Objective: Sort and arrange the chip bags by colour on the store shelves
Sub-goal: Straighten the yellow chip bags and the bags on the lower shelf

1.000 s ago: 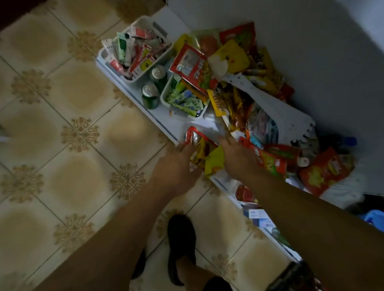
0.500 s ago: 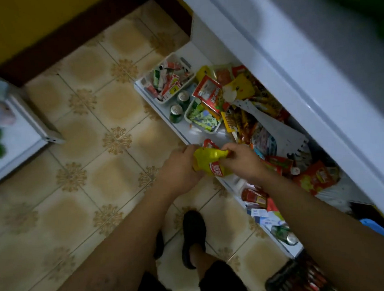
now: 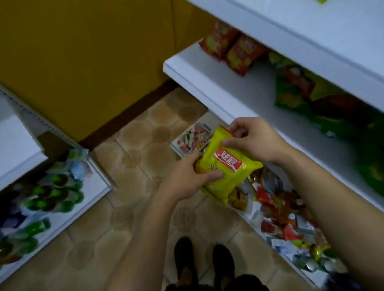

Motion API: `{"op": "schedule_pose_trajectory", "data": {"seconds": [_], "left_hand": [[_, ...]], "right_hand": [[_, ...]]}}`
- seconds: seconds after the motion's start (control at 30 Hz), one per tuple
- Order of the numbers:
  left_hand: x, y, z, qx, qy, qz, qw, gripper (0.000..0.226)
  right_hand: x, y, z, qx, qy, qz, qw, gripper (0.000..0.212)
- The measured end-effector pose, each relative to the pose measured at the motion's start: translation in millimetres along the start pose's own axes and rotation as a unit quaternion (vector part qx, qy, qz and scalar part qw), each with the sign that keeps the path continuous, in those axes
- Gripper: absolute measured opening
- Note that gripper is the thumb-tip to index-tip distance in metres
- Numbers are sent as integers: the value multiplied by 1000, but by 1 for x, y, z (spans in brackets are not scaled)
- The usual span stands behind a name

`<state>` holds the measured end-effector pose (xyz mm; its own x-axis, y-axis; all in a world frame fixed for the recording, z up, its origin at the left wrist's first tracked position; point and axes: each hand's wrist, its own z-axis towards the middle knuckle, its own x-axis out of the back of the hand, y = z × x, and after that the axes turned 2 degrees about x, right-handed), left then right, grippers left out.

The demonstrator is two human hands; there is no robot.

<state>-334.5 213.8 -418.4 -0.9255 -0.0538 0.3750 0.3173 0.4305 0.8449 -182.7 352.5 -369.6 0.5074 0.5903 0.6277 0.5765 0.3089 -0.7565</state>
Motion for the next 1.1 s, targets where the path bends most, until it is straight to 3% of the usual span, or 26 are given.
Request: {"op": "schedule_pose_trajectory", "data": {"seconds": [0.2,0.3,0.43,0.53,0.73,1.1], "left_hand": [[47,49,-19,-99,6,-90,991,38],[76,72,-16,-142,48,-135,979,25],[100,112,-15,-189,88,-183,961,20],[105,142,-14,-229,65,-193,952,21],[99,177,4,-245,-3,-210,947,24],[88,242,70,-257,-45,-162,952,26]], "right_hand": [[32,-82,-13,63,133,-12,989,22],[57,-109,-18,67,191,47,978,19],[82,-130,-33,72,164,72,981,27],[84,-138,-46,78,156,93,980,22],[107,-139,-53,46,246,176,952,20],[172,-121,-22,28,320,138,937,14]]}}
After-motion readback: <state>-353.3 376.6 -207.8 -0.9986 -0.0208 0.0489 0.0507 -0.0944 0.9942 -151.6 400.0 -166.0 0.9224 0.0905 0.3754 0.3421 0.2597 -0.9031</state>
